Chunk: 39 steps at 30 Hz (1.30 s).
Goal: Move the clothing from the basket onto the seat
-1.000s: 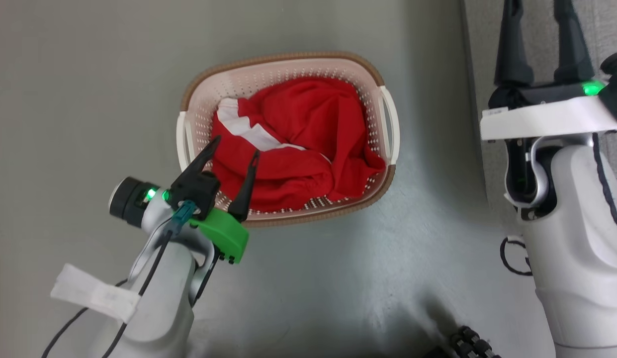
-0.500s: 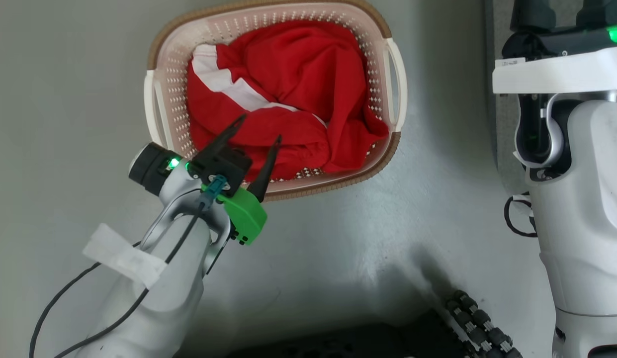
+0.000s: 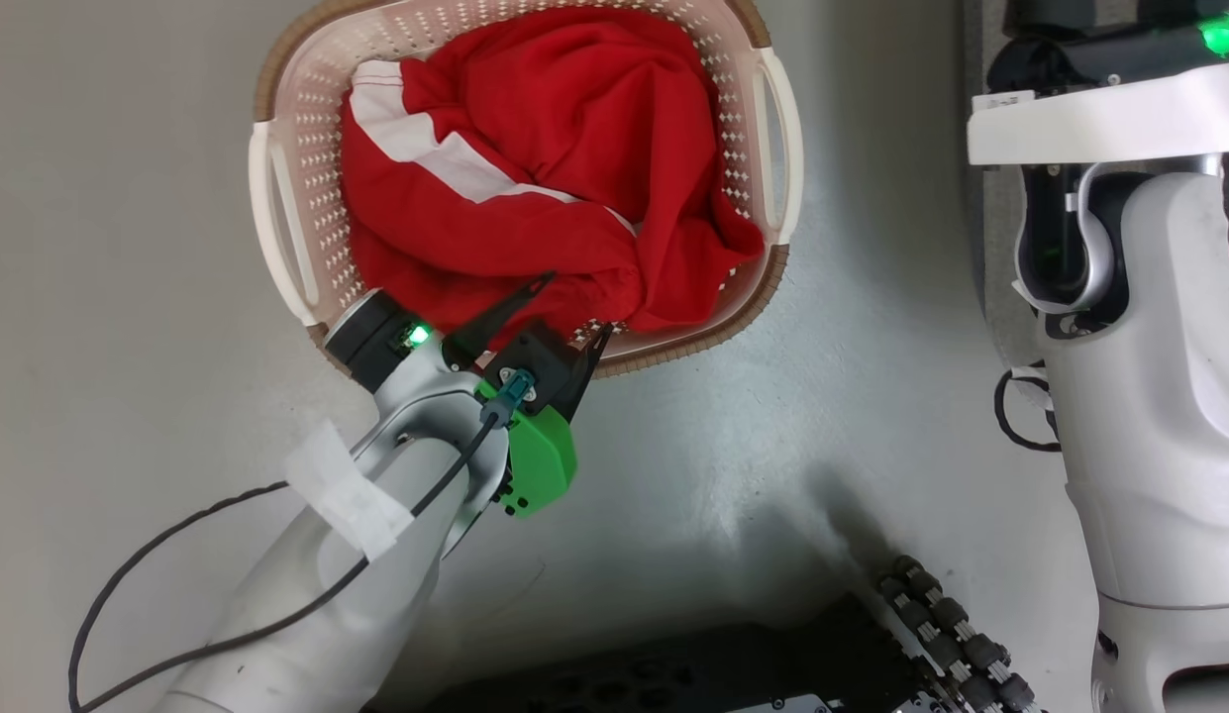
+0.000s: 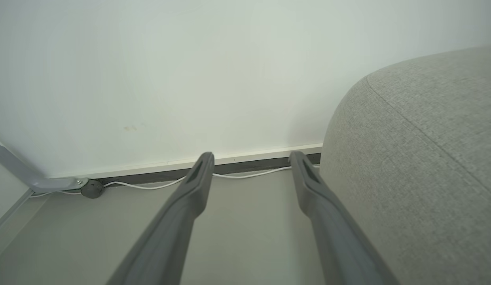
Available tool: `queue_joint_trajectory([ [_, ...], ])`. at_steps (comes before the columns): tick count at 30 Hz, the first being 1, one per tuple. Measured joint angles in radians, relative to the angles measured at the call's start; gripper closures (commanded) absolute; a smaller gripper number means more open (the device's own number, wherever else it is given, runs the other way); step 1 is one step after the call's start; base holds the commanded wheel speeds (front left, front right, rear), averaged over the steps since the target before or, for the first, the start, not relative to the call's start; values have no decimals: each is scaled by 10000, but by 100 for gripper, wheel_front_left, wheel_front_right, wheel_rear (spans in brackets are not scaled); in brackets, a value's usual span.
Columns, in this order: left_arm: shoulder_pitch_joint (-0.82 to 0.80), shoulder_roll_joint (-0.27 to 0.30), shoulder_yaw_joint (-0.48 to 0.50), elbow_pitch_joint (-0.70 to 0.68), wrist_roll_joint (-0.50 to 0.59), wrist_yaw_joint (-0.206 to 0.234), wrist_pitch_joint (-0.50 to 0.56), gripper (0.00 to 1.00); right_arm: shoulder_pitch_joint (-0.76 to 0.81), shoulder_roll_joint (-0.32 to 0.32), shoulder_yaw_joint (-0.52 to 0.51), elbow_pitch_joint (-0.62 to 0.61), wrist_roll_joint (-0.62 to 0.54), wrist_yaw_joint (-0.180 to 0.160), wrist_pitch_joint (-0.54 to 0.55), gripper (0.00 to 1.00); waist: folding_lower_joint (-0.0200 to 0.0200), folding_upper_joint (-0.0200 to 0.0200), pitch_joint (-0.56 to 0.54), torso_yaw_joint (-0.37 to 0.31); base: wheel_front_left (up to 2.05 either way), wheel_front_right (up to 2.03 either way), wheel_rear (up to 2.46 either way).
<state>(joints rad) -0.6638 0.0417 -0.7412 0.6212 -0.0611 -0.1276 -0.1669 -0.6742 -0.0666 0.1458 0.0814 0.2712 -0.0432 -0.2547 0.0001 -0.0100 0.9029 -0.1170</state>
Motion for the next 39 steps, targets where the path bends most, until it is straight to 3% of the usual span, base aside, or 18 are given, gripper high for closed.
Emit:
queue_joint_trajectory([
  [27,-1697,247,-857,1471,-1152,0,623,0,-533,61,437,2,-59,151,0,0,-1,0,851,-757,0,0,0],
  [28,-1714,244,-903,1521,-1200,0,665,11,-546,61,437,0,-36,140,0,0,-1,0,861,-770,0,0,0],
  [29,-1728,244,-943,1576,-1221,0,709,49,-547,61,441,-4,17,138,0,0,-1,0,867,-781,0,0,0],
  [30,-1741,244,-976,1634,-1252,0,709,69,-547,61,441,-4,61,132,0,0,-1,0,870,-789,0,0,0],
  [31,-1765,245,-1003,1691,-1292,0,709,96,-547,63,443,-6,96,92,0,0,-1,0,871,-795,0,0,0],
  [32,-1788,245,-1024,1733,-1304,0,711,100,-548,63,445,-4,123,65,0,0,-1,0,869,-801,0,0,0],
  [39,-1866,236,-1154,1812,-1687,0,393,100,-547,67,330,44,123,50,0,0,-1,0,663,-755,0,0,0],
])
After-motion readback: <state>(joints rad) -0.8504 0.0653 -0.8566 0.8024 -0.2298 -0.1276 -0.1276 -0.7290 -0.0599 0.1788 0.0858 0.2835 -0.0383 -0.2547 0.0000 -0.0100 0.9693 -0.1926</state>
